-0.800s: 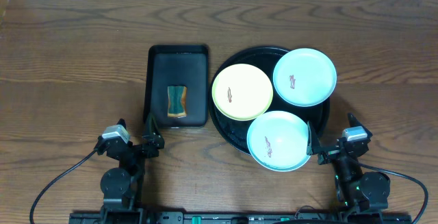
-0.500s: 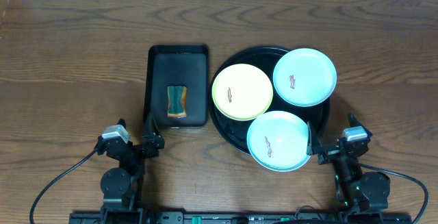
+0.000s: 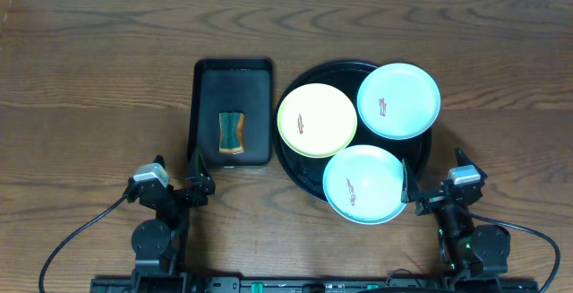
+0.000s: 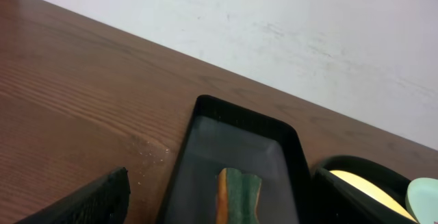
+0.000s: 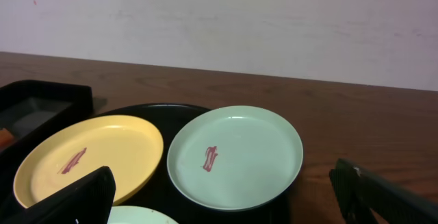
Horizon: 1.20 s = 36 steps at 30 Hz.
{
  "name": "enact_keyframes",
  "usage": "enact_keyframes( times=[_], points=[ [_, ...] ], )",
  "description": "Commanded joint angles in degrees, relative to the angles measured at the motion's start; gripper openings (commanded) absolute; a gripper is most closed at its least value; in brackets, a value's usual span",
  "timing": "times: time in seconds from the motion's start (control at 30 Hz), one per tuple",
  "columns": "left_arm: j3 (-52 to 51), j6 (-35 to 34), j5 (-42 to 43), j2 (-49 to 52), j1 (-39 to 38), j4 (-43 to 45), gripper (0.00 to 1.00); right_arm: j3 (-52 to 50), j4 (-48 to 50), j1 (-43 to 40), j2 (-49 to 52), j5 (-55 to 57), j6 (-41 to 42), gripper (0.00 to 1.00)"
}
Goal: Clean dirty plates on tray and stack at the side
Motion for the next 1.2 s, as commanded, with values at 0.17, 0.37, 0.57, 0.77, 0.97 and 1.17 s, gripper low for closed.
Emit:
enact_keyframes(
  times=[0.17,0.37,0.57,0.77,0.97,1.17],
  points=[
    [-0.63,1.18,-0.94,0.15,-0.24,-2.84,0.85,-0.13,-0.11,-0.24,-0.24,0.15,-0.68,0.99],
    [-0.63,0.92,-0.87,0.15,-0.24,-2.69,0.85,-0.13,-0.11,-0.24,-0.24,0.15,-0.68,0.99],
    [-0.63,0.87,1.16,0.17,-0.24,-2.4,0.85,-0.13,3.15,-0.24,-0.24,-0.2,-0.66,0.99],
    [-0.46,0.74,9.73,0.17,-0.24,1.81,0.85,-0.13,7.85,-0.24,-0.24,-5.27,2.82,0.99],
    [5.86,-2.67,11.3,1.55,-0.24,3.78,0.85,2.21,10.32,-0.24,0.15,-11.65,2.97,0.99],
    [21.22,-2.95,11.74,14.49,-0.28,-0.68,0.85,15.76,-0.83,-0.26,11.63,-9.16,2.78,0.99]
  ],
)
